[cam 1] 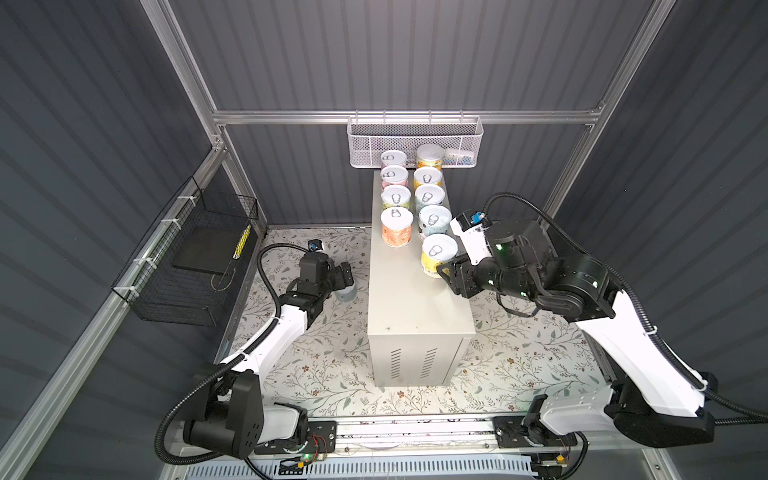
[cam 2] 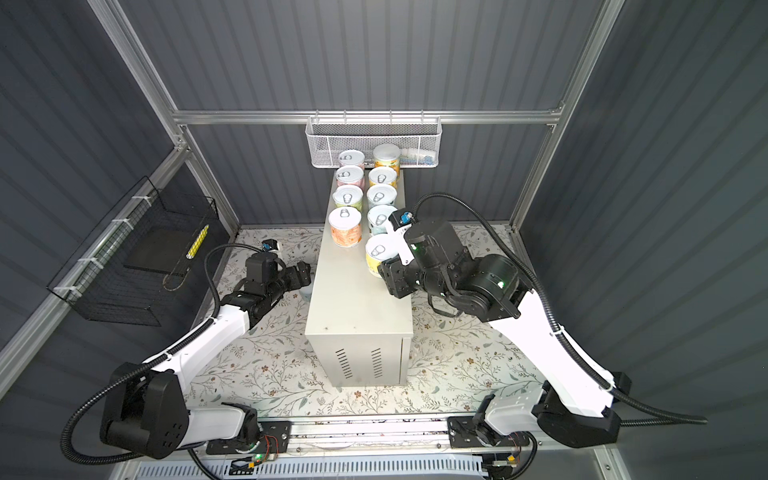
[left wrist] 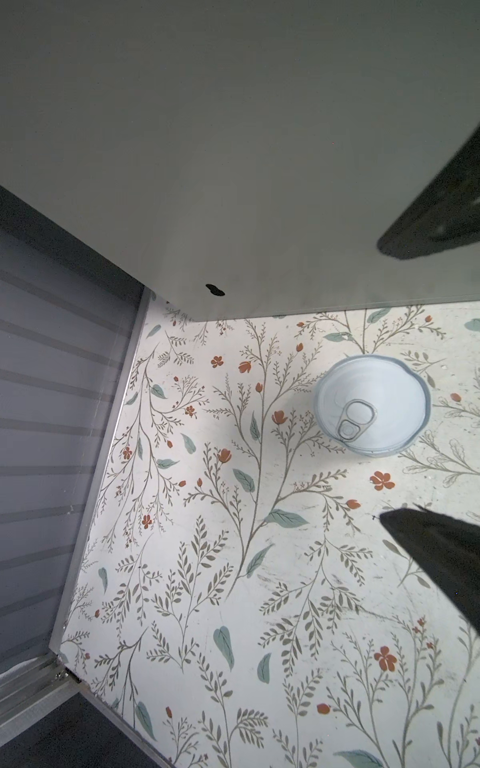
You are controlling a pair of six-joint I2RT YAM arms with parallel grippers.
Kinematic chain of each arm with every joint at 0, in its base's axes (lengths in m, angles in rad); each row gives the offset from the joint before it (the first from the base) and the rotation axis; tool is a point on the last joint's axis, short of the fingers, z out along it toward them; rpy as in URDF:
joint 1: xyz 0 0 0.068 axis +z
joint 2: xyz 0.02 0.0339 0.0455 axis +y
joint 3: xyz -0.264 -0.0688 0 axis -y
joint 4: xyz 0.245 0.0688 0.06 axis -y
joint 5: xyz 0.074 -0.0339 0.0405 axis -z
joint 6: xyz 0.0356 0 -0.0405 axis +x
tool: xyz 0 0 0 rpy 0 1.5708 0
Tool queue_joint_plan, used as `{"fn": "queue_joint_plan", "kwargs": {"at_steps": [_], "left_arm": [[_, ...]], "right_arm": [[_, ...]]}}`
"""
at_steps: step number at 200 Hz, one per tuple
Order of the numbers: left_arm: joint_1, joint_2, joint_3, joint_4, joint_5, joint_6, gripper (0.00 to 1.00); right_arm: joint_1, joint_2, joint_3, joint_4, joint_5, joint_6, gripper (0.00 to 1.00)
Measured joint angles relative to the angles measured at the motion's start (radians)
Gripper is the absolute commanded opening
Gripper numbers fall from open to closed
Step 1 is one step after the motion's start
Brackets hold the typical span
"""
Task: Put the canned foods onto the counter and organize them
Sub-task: 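Open the right gripper and draw back while the left gripper grasps its floor can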
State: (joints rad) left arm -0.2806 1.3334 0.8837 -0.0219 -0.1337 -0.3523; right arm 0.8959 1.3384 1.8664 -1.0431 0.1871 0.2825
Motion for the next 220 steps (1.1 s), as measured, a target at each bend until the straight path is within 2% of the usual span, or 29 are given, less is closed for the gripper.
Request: {"fn": "queue_joint_plan", "kwargs": {"at_steps": [174,201,220], "left_arm": [[0.000,0.000,0.000,0.000,-0.001,0.000,0.95],[0.000,0.000,0.000,-0.001,-0.004,0.000,0.97],[0.000,0.000,0.000,-0.011,-0.010,0.000,0.99]], "right_arm": [[-0.026,0.047,0.038,-0.003,0.097,-0.006,0.59],[-0.026,0.036,0.030,0.008,0.069,-0.010,0.63],[-0.028,-0.032,-0.047,0.066,0.022,-0.016,0.73]]}}
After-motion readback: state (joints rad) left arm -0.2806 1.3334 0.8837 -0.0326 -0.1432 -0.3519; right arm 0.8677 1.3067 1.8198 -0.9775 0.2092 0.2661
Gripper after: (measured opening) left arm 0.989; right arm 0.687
